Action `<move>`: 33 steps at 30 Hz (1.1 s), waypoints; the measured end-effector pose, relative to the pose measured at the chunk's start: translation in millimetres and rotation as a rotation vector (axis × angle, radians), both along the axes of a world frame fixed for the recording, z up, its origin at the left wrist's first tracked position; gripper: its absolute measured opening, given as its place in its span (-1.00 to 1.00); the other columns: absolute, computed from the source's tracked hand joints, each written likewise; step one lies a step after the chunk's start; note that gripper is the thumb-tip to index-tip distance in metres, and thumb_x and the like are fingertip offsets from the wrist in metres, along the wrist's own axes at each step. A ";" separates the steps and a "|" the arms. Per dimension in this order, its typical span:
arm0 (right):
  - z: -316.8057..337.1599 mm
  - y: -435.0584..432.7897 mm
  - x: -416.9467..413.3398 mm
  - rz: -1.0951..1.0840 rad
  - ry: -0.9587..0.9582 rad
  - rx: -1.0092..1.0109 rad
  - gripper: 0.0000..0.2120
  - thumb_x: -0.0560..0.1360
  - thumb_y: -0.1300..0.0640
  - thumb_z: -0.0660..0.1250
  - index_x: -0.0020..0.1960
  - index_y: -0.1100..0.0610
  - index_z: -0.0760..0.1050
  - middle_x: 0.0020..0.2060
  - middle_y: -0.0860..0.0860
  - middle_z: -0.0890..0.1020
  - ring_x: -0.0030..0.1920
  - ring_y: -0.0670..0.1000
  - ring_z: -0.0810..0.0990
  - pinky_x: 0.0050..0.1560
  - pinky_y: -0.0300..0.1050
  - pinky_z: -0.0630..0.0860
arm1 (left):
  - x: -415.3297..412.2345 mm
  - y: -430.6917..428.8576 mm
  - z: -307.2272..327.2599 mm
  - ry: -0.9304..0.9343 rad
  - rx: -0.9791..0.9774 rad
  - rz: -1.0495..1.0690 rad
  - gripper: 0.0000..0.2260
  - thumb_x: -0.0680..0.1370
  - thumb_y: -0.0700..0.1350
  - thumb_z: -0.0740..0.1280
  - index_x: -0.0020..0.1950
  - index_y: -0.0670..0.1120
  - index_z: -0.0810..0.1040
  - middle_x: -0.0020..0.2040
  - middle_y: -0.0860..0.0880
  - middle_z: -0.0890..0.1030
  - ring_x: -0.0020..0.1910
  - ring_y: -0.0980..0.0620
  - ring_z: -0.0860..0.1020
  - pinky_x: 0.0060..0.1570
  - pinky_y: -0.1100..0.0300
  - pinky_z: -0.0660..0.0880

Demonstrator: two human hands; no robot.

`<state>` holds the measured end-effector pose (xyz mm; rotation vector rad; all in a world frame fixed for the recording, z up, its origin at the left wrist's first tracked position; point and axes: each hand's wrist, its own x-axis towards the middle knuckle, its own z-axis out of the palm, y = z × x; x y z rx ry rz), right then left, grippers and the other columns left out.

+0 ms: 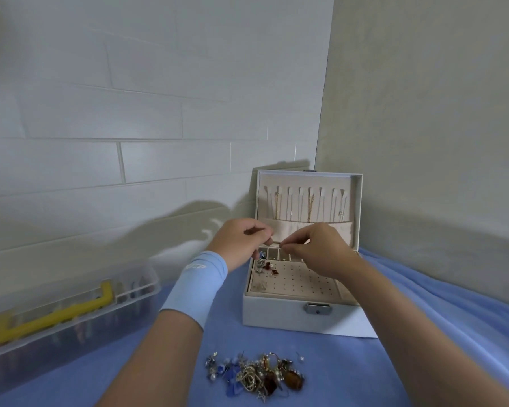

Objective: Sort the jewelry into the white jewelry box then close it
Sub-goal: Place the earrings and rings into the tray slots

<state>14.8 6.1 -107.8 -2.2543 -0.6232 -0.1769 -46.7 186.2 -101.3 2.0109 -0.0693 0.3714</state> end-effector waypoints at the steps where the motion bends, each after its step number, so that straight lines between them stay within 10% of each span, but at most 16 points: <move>1: -3.3 -0.5 1.8 -0.019 -0.011 -0.009 -0.93 0.52 0.14 0.47 -0.09 0.02 0.74 -0.24 -0.18 0.69 -0.31 -0.28 0.58 -0.29 -0.46 0.40 | 2.8 0.5 -3.7 0.015 0.023 -0.004 -0.85 0.61 -0.15 0.30 0.06 -0.08 0.67 -0.09 0.03 0.70 -0.41 0.10 0.52 -0.42 0.44 0.42; 11: -12.0 3.4 -1.0 -0.063 -0.143 -0.207 -0.93 0.49 0.13 0.49 -0.06 0.01 0.74 -0.19 -0.15 0.69 -0.12 -0.15 0.62 0.04 -0.15 0.58 | 11.1 -3.1 -11.7 0.018 0.066 -0.011 -0.89 0.57 -0.13 0.32 0.00 -0.02 0.65 -0.09 0.05 0.71 -0.41 0.09 0.55 -0.07 0.13 0.60; 17: -11.5 7.9 -9.2 -0.074 -0.315 -0.407 -0.90 0.54 0.06 0.41 0.00 -0.03 0.70 -0.07 -0.12 0.72 -0.01 -0.06 0.61 0.01 -0.11 0.54 | 3.0 -3.6 -8.5 0.041 -0.008 -0.013 -0.88 0.58 -0.16 0.35 0.06 -0.12 0.66 -0.04 -0.03 0.72 -0.35 0.04 0.58 -0.46 0.45 0.37; 26: 2.7 -0.3 -13.7 0.031 -0.129 -0.462 -0.87 0.57 -0.02 0.38 0.04 -0.06 0.69 -0.04 -0.18 0.64 0.00 -0.12 0.57 0.04 -0.15 0.53 | -3.6 3.8 -4.2 0.105 -0.267 -0.031 -0.89 0.58 -0.12 0.39 0.06 -0.05 0.68 -0.01 0.02 0.71 -0.38 0.11 0.55 -0.46 0.32 0.34; 33: 9.7 -1.5 -13.4 0.128 -0.154 0.008 -0.79 0.49 0.15 0.48 0.08 -0.07 0.60 -0.08 -0.17 0.68 -0.31 -0.20 0.57 -0.13 -0.22 0.56 | -3.8 -2.8 -0.3 0.107 -0.316 0.009 -0.91 0.57 -0.12 0.40 0.04 -0.04 0.68 -0.10 0.01 0.73 -0.43 0.10 0.53 -0.49 0.30 0.29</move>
